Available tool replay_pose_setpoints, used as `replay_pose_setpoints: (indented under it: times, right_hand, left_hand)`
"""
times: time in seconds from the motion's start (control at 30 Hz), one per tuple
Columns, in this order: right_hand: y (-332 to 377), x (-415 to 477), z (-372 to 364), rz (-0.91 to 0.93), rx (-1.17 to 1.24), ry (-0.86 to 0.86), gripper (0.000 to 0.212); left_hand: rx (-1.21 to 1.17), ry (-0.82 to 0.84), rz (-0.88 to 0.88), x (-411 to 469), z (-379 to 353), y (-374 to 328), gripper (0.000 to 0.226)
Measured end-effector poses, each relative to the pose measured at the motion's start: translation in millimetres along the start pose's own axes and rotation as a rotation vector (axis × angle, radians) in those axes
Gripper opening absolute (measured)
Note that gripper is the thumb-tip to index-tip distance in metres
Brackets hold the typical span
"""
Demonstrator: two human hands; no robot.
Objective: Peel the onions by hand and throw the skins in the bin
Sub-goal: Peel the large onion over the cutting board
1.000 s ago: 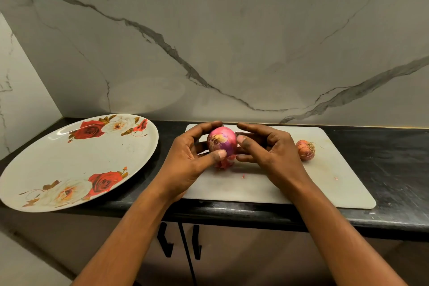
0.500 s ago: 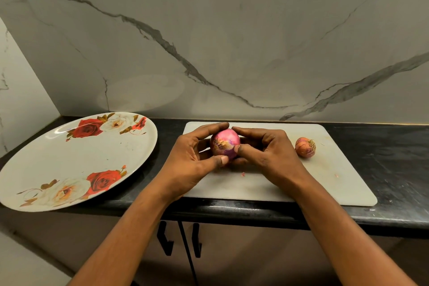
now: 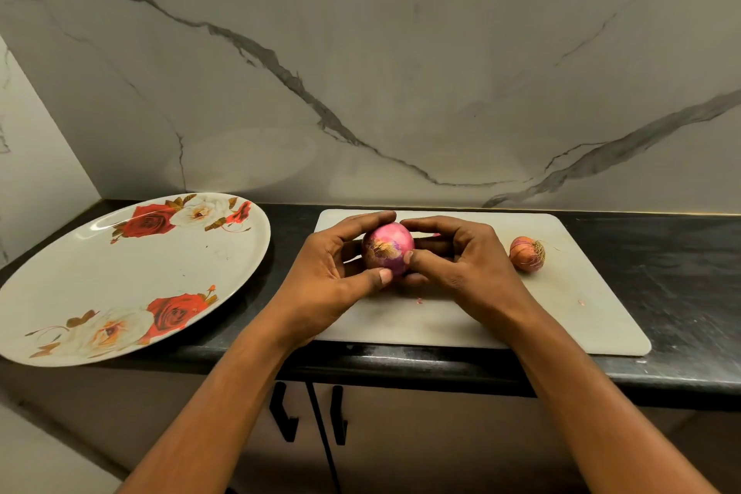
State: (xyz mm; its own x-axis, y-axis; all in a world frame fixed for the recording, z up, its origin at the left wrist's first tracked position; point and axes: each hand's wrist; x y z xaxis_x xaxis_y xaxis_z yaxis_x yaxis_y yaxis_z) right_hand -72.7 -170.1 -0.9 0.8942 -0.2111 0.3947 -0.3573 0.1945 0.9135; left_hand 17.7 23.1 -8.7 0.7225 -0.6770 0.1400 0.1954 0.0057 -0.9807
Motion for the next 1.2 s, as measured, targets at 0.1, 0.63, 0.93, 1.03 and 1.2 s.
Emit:
replay_pose_setpoints:
  times: [0.1,0.63,0.93,1.03,1.2]
  right_hand:
    - [-1.4,0.1,0.9,0.044,-0.056,0.002,0.044]
    - [-2.0,1.6,3.6,0.059,-0.106,0.053,0.045]
    - [0.1,0.4,2.8,0.02,-0.016,0.039,0.039]
    - [0.1,0.7,2.2,0.02,-0.072,0.037,0.039]
    - [-1.1,1.4,2.2,0.002,-0.072,0.044,0.043]
  left_hand:
    - [-0.056,0.001,0.005,-0.9,0.2,-0.3,0.067]
    - [-0.001,0.003,-0.008,-0.1,1.7,1.3,0.07]
    - [-0.025,0.002,0.002,-0.3,1.4,0.6,0.069]
    - [-0.002,0.011,0.002,0.0,1.4,0.3,0.069]
    - [0.038,0.005,0.002,-0.2,1.3,-0.3,0.07]
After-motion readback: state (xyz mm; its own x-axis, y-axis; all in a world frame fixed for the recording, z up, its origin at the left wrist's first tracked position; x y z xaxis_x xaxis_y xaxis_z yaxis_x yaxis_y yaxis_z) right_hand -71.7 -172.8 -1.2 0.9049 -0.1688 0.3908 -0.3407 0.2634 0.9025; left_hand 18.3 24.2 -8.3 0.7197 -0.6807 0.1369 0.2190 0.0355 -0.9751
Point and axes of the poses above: each hand's wrist, its own x-axis towards the middle knuckle, its own z-axis out of the back of the hand, y = z × x, and after that the axes turned 10 degrees about z, right-handed
